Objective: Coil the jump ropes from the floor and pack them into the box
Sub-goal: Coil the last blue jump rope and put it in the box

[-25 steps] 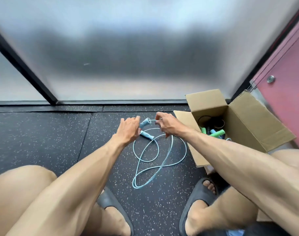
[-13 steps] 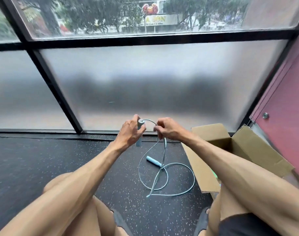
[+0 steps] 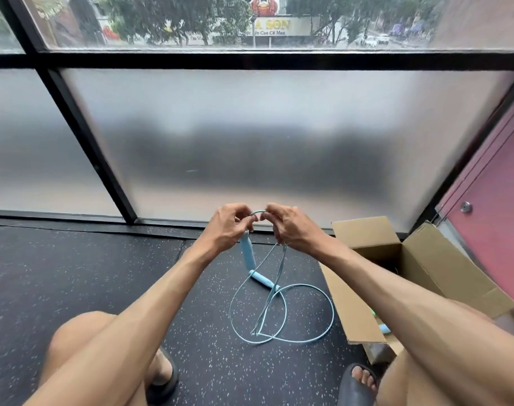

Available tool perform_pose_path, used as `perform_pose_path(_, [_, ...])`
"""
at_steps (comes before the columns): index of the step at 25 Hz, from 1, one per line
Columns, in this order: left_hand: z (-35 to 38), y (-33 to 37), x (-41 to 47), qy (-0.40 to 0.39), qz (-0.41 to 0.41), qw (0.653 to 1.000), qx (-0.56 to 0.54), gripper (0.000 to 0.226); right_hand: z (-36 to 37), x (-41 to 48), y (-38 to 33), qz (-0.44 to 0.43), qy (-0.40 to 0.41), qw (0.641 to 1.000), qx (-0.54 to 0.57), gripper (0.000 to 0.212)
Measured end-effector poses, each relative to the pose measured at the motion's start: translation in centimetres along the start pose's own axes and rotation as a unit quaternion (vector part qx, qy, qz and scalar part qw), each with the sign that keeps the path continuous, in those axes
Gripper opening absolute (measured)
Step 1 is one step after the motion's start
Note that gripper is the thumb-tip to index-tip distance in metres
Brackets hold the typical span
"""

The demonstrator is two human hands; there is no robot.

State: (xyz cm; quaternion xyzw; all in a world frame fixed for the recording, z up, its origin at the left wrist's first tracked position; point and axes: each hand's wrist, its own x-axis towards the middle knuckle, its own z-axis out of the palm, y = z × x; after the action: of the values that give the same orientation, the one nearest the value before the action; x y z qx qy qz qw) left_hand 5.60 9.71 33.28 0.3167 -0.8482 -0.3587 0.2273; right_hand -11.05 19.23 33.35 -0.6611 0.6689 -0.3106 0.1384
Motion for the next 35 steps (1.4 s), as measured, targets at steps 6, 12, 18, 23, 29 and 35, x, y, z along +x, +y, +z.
perform_pose_path(6, [1.4, 0.9, 1.7, -0.068, -0.011, 0.993, -0.097, 0.013, 0.5, -0.4, 2.1, 0.033, -0.019, 0.999, 0.008, 0.032])
perform_pose_path(12, [0.8, 0.3, 2.9, -0.089, -0.03, 0.996, -0.005, 0.012, 0.8, -1.2, 4.3, 0.118, -0.227, 0.965, -0.06, 0.012])
perform_pose_path(18, [-1.9, -2.1, 2.9, 0.013, -0.122, 0.992, 0.021, 0.031, 0.4, -1.1, 6.6, 0.184, -0.221, 0.949, -0.132, 0.014])
perform_pose_path(23, [-4.3, -5.6, 2.7, 0.226, -0.249, 0.94, 0.062, 0.034, -1.0, -2.3, 9.5, 0.279, -0.167, 0.916, -0.235, 0.011])
perform_pose_path(29, [-7.0, -10.3, 2.6, 0.401, -0.357, 0.84, -0.086, 0.048, -3.0, -4.5, 10.4, 0.385, -0.115, 0.875, -0.269, 0.024])
perform_pose_path(35, [-11.8, -16.6, 3.1, 0.493, -0.423, 0.734, -0.199, 0.051, -4.1, -5.6, 11.8, 0.452, -0.069, 0.863, -0.215, 0.026])
